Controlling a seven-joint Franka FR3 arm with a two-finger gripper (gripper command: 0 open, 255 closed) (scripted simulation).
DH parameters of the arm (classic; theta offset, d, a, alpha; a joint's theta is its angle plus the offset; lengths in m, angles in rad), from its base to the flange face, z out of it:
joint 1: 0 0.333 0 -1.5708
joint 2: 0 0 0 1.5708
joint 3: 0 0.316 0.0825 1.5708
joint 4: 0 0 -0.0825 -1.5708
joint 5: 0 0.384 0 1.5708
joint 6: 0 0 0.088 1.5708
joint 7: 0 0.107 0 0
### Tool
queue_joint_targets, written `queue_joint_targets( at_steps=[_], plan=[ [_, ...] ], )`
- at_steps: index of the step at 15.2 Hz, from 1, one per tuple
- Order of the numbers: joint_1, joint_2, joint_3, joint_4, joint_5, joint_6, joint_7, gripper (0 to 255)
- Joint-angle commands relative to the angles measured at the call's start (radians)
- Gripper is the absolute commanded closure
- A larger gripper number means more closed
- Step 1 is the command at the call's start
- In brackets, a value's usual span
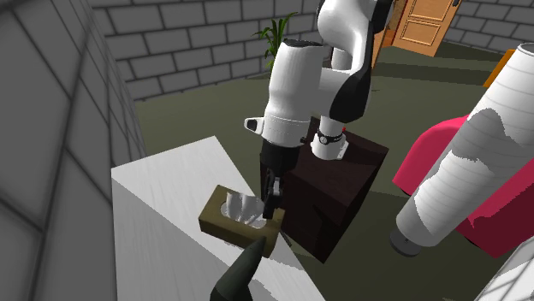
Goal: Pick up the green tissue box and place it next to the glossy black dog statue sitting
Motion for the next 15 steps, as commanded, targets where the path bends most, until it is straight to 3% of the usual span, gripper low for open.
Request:
queue_joint_targets(
  at_steps=[1, 6, 10, 15],
  plan=[
    [0.0, 0.0, 0.0, -0.001, 0.0, 0.0, 0.0, 0],
    [0.0, 0.0, 0.0, 0.0, 0.0, 0.0, 0.0, 0],
    [-0.003, -0.085, -0.001, 0.013, 0.012, -0.099, -0.008, 0],
    [-0.003, -0.085, -0.001, 0.013, 0.012, -0.099, -0.008, 0]
  ],
)
